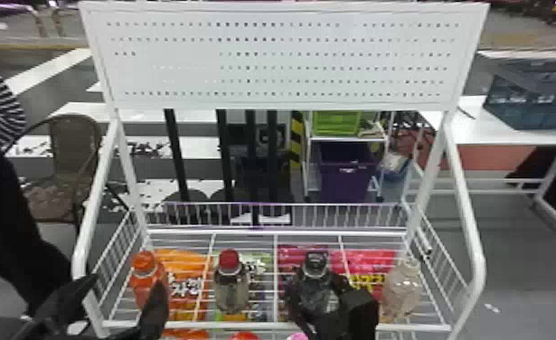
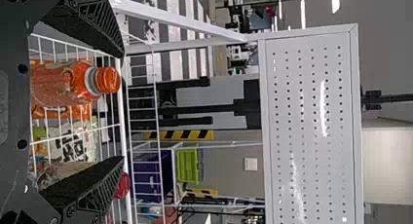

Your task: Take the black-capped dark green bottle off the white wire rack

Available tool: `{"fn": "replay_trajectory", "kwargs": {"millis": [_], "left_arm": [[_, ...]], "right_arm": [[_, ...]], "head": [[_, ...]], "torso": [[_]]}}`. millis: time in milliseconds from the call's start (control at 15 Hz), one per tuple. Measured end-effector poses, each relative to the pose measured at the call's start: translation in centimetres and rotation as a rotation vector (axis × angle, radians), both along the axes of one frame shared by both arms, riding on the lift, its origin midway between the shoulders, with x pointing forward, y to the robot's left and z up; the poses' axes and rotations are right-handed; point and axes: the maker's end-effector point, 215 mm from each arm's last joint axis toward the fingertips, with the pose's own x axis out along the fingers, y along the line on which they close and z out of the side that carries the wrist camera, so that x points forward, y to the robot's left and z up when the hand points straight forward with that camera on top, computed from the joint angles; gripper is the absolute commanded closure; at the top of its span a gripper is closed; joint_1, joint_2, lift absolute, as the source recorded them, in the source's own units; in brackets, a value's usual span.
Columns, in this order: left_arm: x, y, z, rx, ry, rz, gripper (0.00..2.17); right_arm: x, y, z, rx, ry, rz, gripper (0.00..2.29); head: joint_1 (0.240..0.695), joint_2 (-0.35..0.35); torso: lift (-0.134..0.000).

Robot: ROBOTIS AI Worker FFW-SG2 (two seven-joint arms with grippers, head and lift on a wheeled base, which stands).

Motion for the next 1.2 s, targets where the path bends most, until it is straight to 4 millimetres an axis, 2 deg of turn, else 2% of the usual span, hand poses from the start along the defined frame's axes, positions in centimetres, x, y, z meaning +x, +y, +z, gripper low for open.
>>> {"fn": "replay_trajectory", "kwargs": {"millis": [267, 467, 800, 933, 1133, 1200], "left_arm": [[-0.1, -0.1, 0.5, 0.002, -0.007, -0.003, 0.14], [-0.1, -0.1, 0.5, 0.0, -0.008, -0.003, 0.14], [-0.2, -0.6, 0.7, -0.016, -0.016, -0.005, 0.14], [-0.2, -0.9, 0.9, -0.019, -0.021, -0.008, 0.14], [-0.3, -1.0, 1.3, -0.021, -0.028, -0.011, 0.14], [-0.3, -1.0, 1.4, -0.021, -0.028, -0.01, 0.14]], "right_arm": [[-0.6, -0.6, 1.5, 0.019, -0.025, -0.023, 1.33], [-2.3, -0.9, 3.6, 0.03, -0.037, -0.026, 1.33], [-7.0, -5.2, 9.7, 0.007, -0.08, -0.073, 1.32], [-9.4, -7.2, 12.8, -0.01, -0.12, -0.082, 1.31], [-12.3, -10.6, 15.7, -0.039, -0.12, -0.122, 1.31], [-13.2, -11.9, 16.1, -0.046, -0.111, -0.137, 1.31]], "head": [[0.499, 0.0], [0.499, 0.0], [0.499, 0.0], [0.499, 0.0], [0.499, 0.0], [0.499, 0.0]], "torso": [[0.0], [0.0], [0.0], [0.0], [0.0], [0.0]]}}
